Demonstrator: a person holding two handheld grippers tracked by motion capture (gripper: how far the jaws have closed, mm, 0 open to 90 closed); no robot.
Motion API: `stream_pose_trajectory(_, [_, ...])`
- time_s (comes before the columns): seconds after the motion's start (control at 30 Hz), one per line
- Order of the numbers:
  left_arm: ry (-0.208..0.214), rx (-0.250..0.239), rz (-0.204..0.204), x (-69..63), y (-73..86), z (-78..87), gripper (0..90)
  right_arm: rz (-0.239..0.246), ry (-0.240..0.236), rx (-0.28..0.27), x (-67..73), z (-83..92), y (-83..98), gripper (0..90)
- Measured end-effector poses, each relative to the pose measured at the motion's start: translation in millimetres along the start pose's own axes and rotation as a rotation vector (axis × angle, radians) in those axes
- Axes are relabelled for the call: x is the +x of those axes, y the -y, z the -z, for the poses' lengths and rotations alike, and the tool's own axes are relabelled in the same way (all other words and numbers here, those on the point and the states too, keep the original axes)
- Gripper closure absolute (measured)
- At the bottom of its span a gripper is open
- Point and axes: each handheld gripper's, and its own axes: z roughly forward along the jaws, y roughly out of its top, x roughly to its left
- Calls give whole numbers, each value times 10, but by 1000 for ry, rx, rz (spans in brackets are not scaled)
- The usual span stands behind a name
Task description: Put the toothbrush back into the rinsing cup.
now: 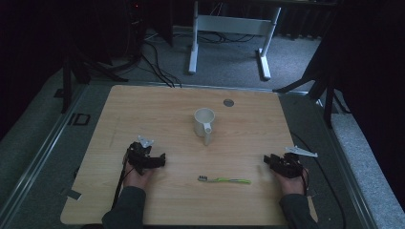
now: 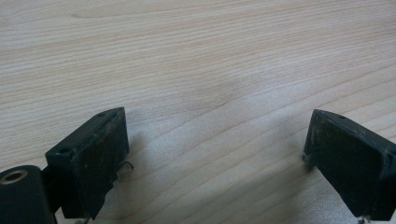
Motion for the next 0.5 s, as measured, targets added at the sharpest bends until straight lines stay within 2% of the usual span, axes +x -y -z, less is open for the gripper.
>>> stream_pose_trajectory(0.1, [1, -1, 0, 0, 0, -1, 69, 17, -7, 9, 19, 38, -18, 595])
stream_pose_trajectory(0.13, [1, -1, 0, 0, 1, -1, 69, 65, -7, 31, 55, 89, -54, 593])
stream_pose_trajectory(0.33, [1, -1, 1, 0, 0, -1, 69, 119, -7, 51, 91, 167, -142, 587])
stream_pose_trajectory(0.5, [1, 0, 0, 0, 0, 0, 69, 178, -26, 66, 141, 228, -277, 587])
